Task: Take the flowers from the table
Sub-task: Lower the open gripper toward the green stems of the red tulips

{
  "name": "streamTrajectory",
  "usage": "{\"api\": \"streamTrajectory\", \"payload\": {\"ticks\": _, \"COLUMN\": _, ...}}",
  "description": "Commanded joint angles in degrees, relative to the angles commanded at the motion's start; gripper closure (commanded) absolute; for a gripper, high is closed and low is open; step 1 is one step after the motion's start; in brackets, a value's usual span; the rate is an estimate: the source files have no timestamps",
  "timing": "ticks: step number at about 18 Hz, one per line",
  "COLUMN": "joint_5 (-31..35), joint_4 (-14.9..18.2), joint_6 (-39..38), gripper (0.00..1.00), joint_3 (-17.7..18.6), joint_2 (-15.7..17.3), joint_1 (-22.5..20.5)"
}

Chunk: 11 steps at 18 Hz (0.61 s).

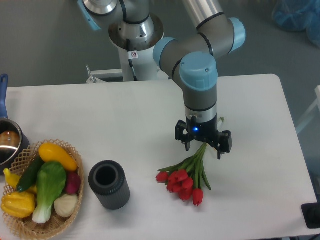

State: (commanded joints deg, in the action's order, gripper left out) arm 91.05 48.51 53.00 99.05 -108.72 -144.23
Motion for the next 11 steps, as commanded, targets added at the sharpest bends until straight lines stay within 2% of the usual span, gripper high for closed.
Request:
{"api": "streamTrajectory", "payload": {"ticks": 5, "joint_5": 0.0, "joint_4": 0.4, "joint_6": 3.5, "gripper": 0.0, "joint_3": 3.2, "joint_2": 0.0, "joint_1": -1.2}}
{"api": "streamTrajectory", "payload": {"ticks": 11, "joint_5": 0.2, "joint_4": 1.0, "joint_6": 5.8, "gripper": 0.0, "joint_3": 4.3, "joint_2": -0.3, "joint_1": -1.9}}
